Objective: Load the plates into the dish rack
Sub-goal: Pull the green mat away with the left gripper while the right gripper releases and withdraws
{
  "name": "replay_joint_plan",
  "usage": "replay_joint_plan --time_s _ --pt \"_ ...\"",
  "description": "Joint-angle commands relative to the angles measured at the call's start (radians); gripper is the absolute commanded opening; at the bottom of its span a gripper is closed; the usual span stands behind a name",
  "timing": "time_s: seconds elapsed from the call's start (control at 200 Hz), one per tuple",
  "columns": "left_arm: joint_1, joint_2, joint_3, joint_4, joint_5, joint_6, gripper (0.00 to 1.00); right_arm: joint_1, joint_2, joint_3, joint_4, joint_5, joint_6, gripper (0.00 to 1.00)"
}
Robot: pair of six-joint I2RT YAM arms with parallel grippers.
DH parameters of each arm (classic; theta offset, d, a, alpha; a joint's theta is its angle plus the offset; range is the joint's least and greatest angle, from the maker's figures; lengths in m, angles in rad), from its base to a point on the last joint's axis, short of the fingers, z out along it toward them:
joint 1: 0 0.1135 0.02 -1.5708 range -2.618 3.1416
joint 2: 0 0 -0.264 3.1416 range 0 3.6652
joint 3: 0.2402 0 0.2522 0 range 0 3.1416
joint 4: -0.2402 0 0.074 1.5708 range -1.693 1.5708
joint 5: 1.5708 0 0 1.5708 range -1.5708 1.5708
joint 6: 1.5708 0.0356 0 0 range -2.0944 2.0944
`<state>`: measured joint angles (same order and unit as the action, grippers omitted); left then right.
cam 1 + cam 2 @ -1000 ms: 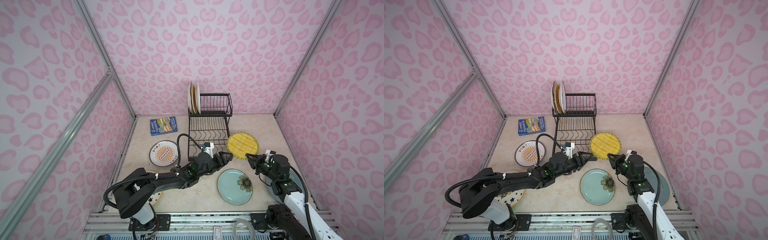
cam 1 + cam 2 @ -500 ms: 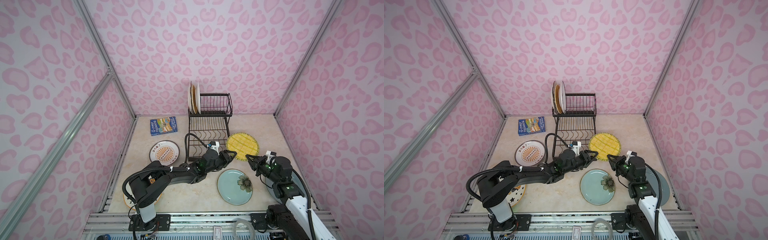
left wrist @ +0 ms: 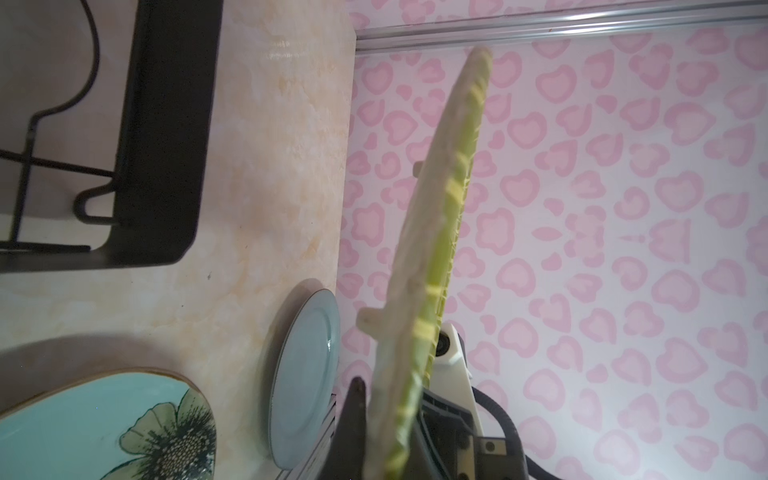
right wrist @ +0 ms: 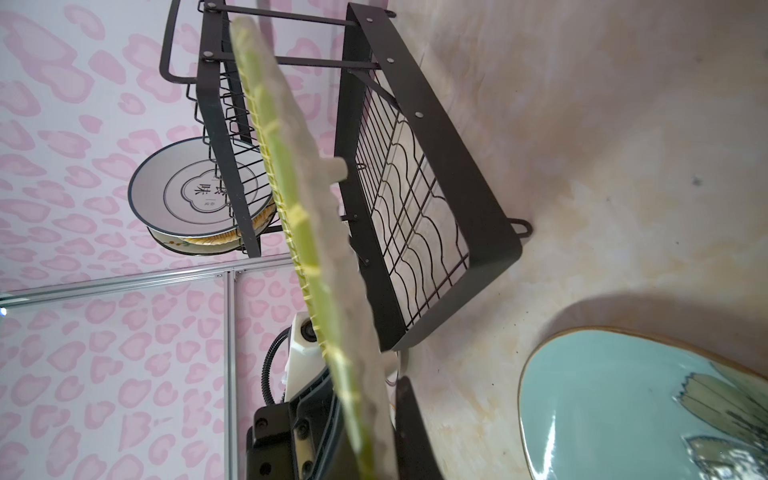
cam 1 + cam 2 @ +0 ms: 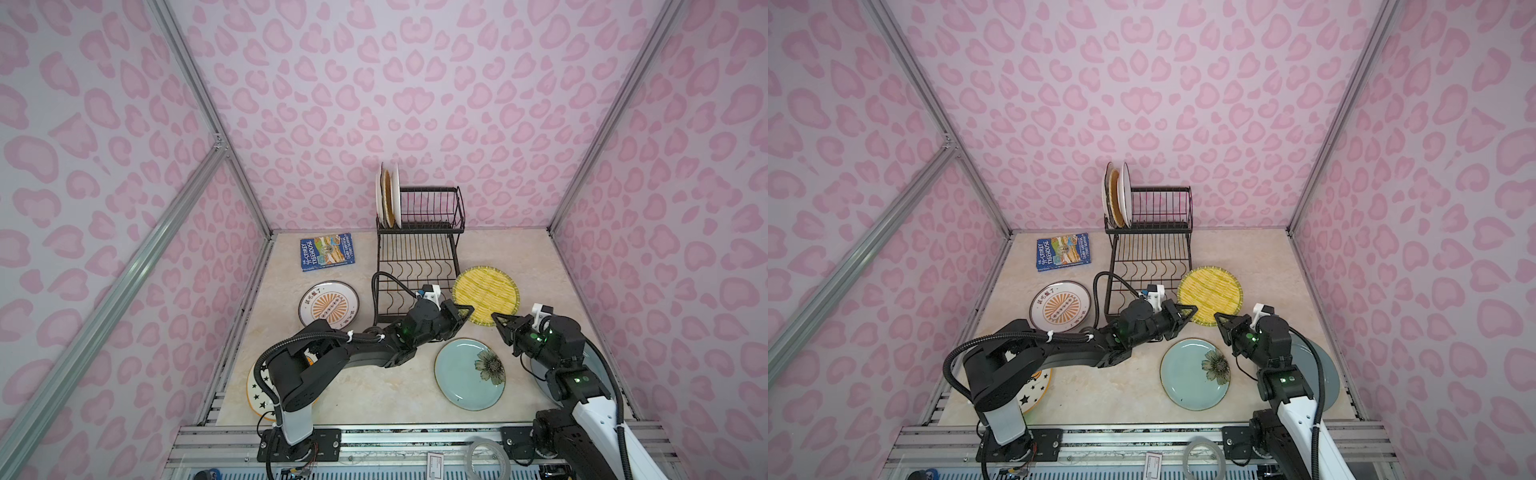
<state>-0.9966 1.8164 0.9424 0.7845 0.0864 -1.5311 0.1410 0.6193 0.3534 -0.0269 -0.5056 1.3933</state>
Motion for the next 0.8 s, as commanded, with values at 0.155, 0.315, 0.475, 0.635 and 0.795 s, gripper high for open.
replay_joint_plan --time_s 0.155,0.315,0.475,0.635,0.795 --pt "-0.027 -0.142 -0.081 -0.018 -0.121 0.095 0.03 0.005 0.030 0.055 -0.025 -0.005 -0.154 0.37" --pt "-0.037 -0.319 -0.161 -0.161 -0.219 0.176 0.03 0.001 0.140 0.188 -0.169 0.012 -0.417 0.64" --pt "-0.042 -0.516 -0.261 -0.329 -0.330 0.217 0.03 0.010 0.280 0.287 -0.215 0.058 -0.598 0.79" --pt "-0.055 -0.764 -0.335 -0.543 -0.451 0.281 0.03 0.089 0.490 0.378 -0.218 0.173 -0.757 0.80" --pt "-0.060 -1.000 -0.348 -0.793 -0.530 0.366 0.03 0.191 0.723 0.492 -0.249 0.311 -0.878 0.76"
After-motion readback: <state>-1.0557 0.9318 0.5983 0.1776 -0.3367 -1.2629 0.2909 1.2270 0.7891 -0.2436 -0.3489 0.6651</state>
